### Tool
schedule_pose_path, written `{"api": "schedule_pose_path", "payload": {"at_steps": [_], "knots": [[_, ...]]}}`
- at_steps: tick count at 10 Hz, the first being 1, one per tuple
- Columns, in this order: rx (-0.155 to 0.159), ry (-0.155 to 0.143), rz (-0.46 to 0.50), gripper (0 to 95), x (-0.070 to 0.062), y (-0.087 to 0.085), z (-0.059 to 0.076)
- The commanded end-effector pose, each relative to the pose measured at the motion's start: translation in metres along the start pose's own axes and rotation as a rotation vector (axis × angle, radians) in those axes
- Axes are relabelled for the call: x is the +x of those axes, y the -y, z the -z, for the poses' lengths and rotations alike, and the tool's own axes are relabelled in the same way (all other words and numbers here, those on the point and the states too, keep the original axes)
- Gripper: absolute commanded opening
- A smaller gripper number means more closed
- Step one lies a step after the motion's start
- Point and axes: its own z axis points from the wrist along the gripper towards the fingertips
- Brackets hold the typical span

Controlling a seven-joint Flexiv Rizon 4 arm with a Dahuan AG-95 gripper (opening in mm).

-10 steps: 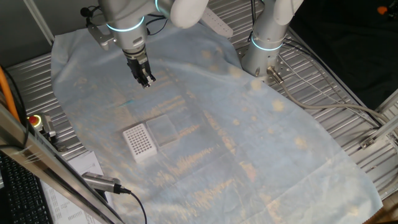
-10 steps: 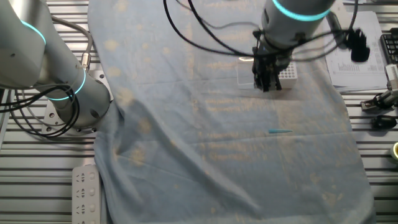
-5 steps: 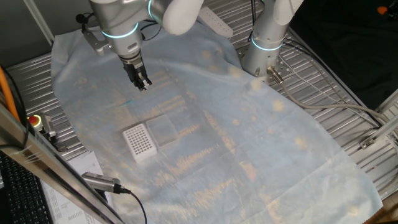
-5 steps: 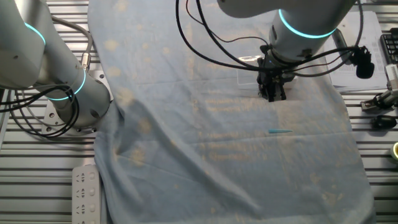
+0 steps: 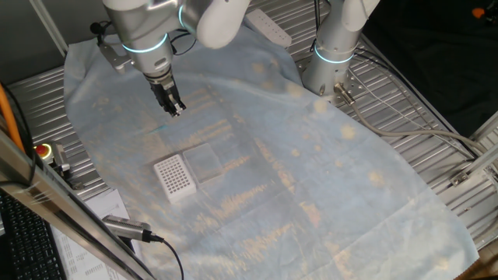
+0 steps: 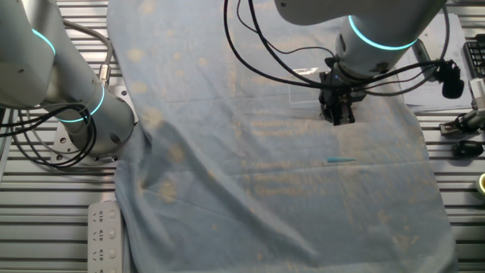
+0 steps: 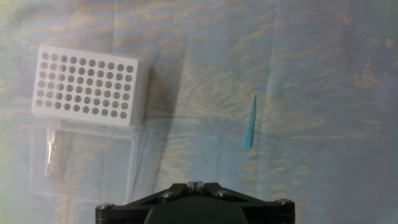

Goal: Insert a medium pipette tip into the holder for medium pipette tips

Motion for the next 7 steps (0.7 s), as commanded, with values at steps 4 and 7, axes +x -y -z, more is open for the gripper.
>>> {"api": "schedule_pose_path", "payload": {"at_steps": [4, 7], "knots": [[0.002, 0.004, 0.005, 0.0, -0.008, 0.006, -0.015], [-0.001, -0.005, 0.013, 0.0, -0.021, 0.017, -0.014]]}}
